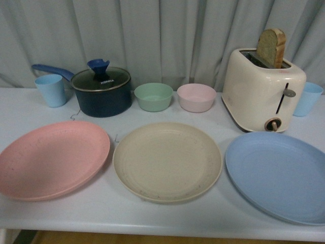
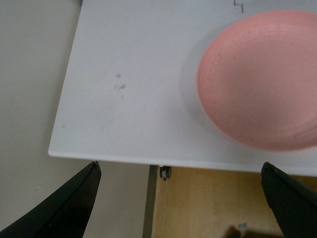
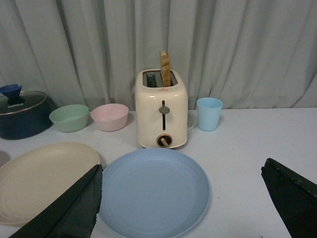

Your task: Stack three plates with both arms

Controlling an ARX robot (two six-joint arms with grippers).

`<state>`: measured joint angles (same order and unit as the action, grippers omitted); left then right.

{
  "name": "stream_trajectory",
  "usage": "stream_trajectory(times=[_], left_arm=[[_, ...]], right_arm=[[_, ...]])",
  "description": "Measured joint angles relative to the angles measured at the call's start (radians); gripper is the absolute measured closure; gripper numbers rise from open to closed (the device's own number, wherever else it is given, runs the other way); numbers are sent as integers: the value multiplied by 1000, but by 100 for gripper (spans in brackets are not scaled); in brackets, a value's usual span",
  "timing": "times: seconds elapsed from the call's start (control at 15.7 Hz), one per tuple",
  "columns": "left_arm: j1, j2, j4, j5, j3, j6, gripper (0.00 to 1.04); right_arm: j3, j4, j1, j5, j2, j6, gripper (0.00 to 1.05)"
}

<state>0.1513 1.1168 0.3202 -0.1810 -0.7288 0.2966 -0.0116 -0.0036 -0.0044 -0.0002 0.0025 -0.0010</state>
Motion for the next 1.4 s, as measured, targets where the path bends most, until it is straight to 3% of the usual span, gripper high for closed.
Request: stream_trajectory(times=[0.45,0.77,1.4], left_arm=[[-27,578,97,151,-444,-31,7],[23,830,216,276,-661,-81,7],[49,1081,178,278,-733,-87,7]], right_arm=[[0,0,0,0,0,0,6],[0,0,0,0,0,0,6],[0,0,0,0,0,0,6]])
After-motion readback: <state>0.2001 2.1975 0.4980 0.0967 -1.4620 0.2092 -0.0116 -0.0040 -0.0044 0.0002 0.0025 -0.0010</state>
